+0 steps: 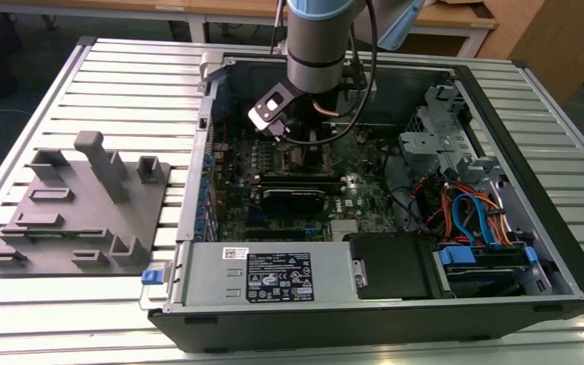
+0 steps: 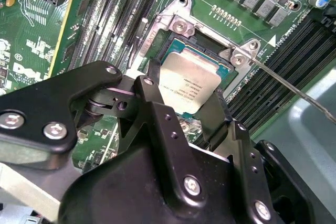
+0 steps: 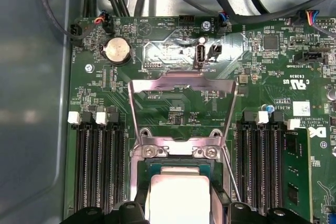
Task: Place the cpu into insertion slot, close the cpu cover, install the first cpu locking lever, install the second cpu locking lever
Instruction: 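Place the cpu into insertion slot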
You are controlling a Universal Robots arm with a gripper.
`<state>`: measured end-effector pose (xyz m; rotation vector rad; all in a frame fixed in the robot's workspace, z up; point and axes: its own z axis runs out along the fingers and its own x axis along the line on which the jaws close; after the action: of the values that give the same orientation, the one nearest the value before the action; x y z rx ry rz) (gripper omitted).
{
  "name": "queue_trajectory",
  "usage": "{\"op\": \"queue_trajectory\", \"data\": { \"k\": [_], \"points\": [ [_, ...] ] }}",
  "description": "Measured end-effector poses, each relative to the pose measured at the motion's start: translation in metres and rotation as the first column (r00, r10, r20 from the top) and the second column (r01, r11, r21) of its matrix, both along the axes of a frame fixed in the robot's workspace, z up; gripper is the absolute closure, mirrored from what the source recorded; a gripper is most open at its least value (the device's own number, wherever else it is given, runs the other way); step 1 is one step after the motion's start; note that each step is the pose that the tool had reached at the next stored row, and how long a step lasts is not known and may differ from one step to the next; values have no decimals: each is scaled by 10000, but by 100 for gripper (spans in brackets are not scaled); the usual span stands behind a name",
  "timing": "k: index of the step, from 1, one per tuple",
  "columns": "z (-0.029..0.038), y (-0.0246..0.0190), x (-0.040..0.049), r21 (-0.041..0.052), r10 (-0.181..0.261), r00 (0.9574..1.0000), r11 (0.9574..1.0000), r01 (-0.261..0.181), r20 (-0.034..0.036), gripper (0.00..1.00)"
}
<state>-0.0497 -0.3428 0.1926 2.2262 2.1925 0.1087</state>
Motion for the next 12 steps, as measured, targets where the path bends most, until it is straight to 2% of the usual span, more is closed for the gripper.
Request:
{"op": "queue_trajectory", "data": {
  "k": [12],
  "points": [
    [-9,1,1,1,-29,10000,10000,29,1,46]
  ]
}}
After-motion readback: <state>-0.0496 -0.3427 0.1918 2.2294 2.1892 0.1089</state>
